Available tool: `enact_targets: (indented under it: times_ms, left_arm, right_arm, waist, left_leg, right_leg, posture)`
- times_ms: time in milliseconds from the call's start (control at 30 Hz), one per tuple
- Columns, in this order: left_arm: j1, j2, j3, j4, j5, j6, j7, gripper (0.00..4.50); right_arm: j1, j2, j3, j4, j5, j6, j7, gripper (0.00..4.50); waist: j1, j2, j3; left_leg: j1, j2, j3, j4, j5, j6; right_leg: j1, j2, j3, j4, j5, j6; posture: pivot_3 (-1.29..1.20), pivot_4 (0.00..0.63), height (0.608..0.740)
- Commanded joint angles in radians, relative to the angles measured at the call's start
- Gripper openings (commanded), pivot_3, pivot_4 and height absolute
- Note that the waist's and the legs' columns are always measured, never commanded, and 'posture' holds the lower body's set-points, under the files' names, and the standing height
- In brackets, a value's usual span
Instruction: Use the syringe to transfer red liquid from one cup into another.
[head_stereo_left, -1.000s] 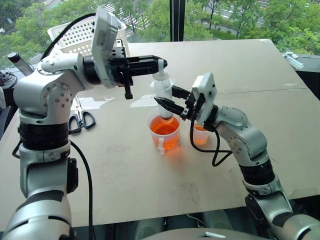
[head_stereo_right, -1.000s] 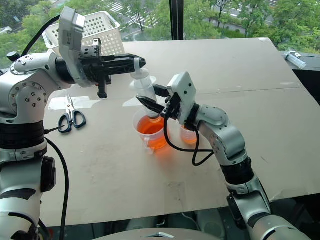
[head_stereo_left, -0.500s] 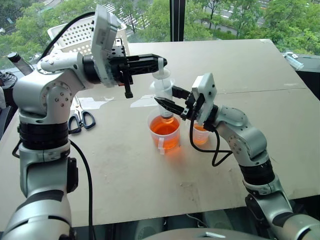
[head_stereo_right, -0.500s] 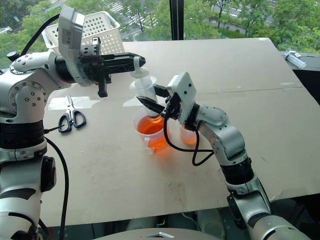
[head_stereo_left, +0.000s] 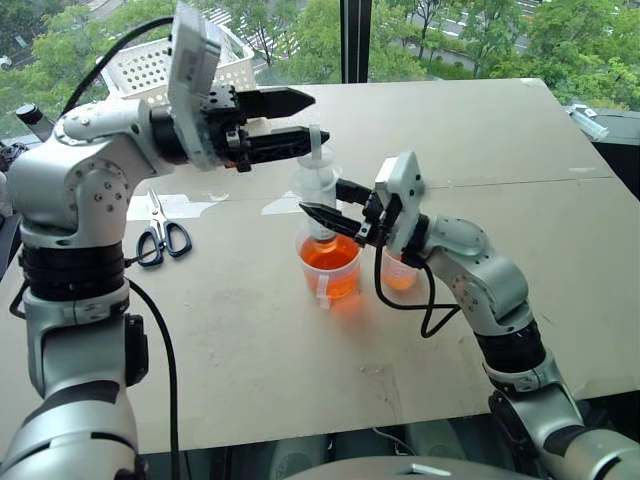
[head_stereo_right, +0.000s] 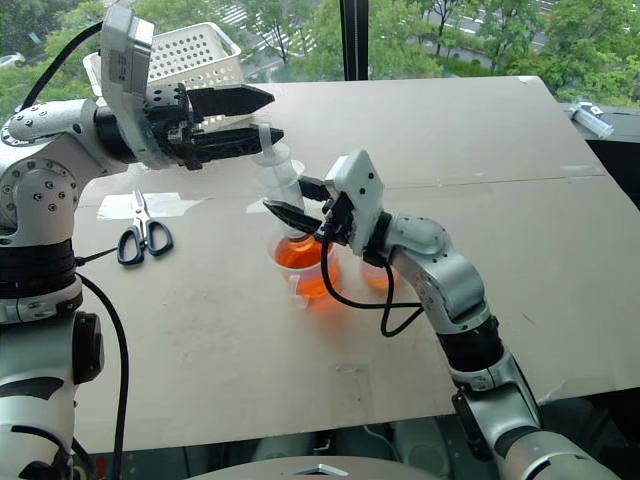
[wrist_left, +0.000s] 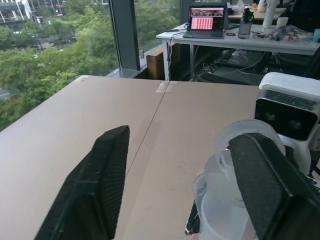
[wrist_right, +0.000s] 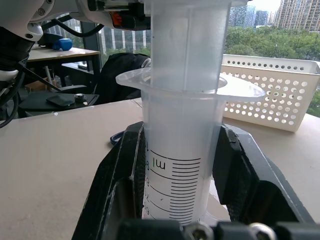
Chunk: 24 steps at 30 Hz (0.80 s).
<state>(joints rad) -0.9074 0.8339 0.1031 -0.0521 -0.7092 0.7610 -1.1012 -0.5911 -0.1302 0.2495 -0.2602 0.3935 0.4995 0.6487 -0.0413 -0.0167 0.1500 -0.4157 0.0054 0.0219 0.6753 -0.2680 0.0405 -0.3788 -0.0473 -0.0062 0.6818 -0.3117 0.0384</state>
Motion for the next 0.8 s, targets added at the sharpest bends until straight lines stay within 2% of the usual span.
enact_targets:
  times_ms: [33, 133, 267, 500, 800]
  left_arm:
    - [-0.031, 0.103, 0.089, -0.024, -0.054, 0.027, -0.078, 4.09]
    - [-0.026, 0.156, 0.123, -0.020, -0.091, 0.056, -0.115, 4.09]
    - [0.011, 0.196, 0.107, -0.020, -0.051, 0.029, -0.133, 4.09]
    - [-0.026, 0.144, 0.147, -0.005, -0.098, 0.035, -0.081, 4.09]
    - [-0.049, 0.094, 0.170, 0.026, -0.139, 0.037, -0.051, 4.09]
  right_arm:
    - [0.004, 0.003, 0.004, -0.026, 0.019, 0.014, 0.005, 1.44]
    - [0.001, 0.002, -0.009, -0.031, 0.033, 0.019, 0.001, 1.44]
    - [-0.008, -0.005, -0.034, -0.036, 0.043, 0.021, -0.001, 1.44]
    - [-0.069, -0.027, -0.116, -0.088, 0.112, 0.067, -0.020, 1.44]
    - [-0.103, -0.039, -0.254, -0.164, 0.302, 0.197, -0.084, 1.44]
  waist:
    - [-0.004, 0.000, 0.000]
    - [-0.002, 0.000, 0.000]
    - [0.004, 0.000, 0.000]
    - [0.005, -0.001, 0.000]
    - [0.000, -0.001, 0.000]
  left_leg:
    - [0.000, 0.000, 0.000, 0.000, 0.000, 0.000]
    - [0.000, 0.000, 0.000, 0.000, 0.000, 0.000]
    - [0.000, 0.000, -0.001, 0.000, 0.000, 0.000]
    - [0.000, 0.000, -0.002, 0.002, 0.000, 0.000]
    - [0.000, 0.000, -0.002, 0.002, 0.000, 0.000]
  right_leg:
    - [0.000, 0.000, 0.000, 0.000, 0.000, 0.000]
    - [0.000, 0.001, 0.000, 0.000, 0.000, 0.000]
    - [0.000, 0.000, -0.001, 0.000, 0.000, 0.000]
    - [0.000, 0.000, 0.000, 0.001, 0.000, 0.000]
    - [0.000, 0.000, 0.000, 0.007, 0.000, 0.000]
  posture:
    - [0.00, 0.150, 0.740]
    - [0.00, 0.150, 0.740]
    - [0.00, 0.150, 0.740]
    - [0.00, 0.150, 0.740]
    - [0.00, 0.150, 0.740]
